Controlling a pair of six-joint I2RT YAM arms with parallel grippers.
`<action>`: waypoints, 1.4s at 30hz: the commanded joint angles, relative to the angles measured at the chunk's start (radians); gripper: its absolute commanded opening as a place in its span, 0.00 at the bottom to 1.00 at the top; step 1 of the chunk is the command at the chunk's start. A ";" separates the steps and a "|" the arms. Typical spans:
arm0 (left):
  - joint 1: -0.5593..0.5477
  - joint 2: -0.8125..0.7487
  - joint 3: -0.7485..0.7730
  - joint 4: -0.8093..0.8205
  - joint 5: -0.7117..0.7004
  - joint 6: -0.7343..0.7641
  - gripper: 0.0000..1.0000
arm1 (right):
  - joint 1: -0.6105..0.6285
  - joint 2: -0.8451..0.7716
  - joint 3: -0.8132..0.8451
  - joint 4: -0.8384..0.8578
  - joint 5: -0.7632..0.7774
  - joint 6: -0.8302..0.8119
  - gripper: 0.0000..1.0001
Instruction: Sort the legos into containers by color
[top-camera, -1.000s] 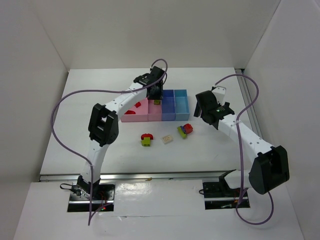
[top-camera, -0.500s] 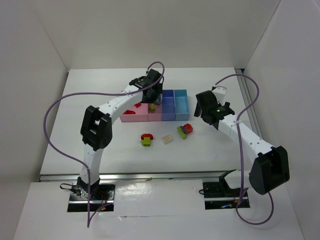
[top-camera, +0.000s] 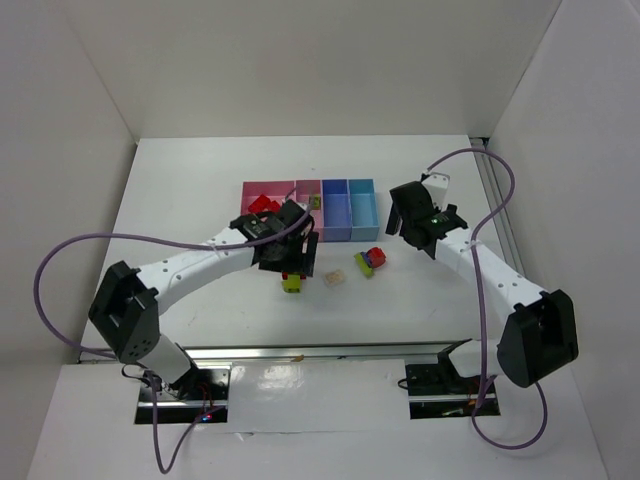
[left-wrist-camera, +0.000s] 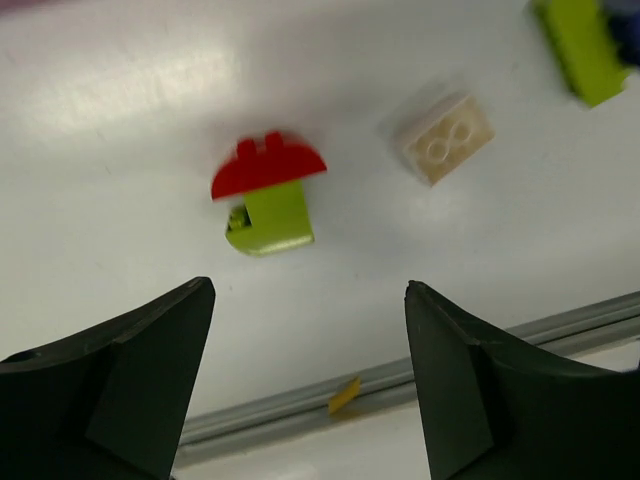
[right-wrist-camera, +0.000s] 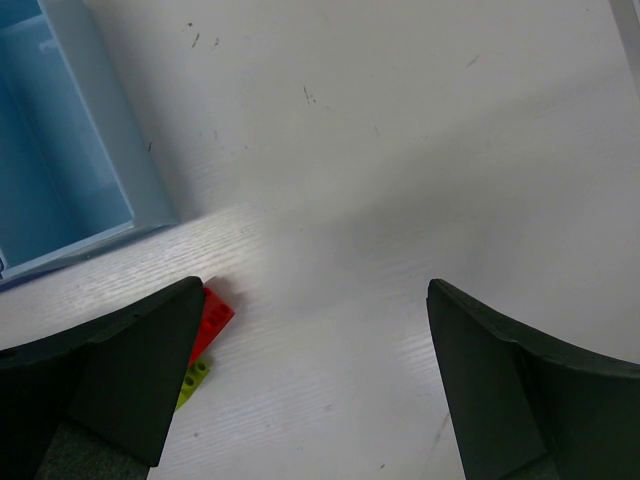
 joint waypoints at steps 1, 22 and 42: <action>-0.035 0.022 -0.060 -0.017 0.033 -0.112 0.88 | 0.008 0.016 0.035 0.029 -0.011 -0.003 0.99; -0.039 0.209 -0.143 0.071 -0.098 -0.286 0.81 | 0.017 -0.022 0.004 0.018 -0.002 0.006 0.99; -0.029 0.254 -0.154 0.167 -0.134 -0.238 0.63 | 0.017 -0.032 0.004 0.009 0.007 0.015 0.99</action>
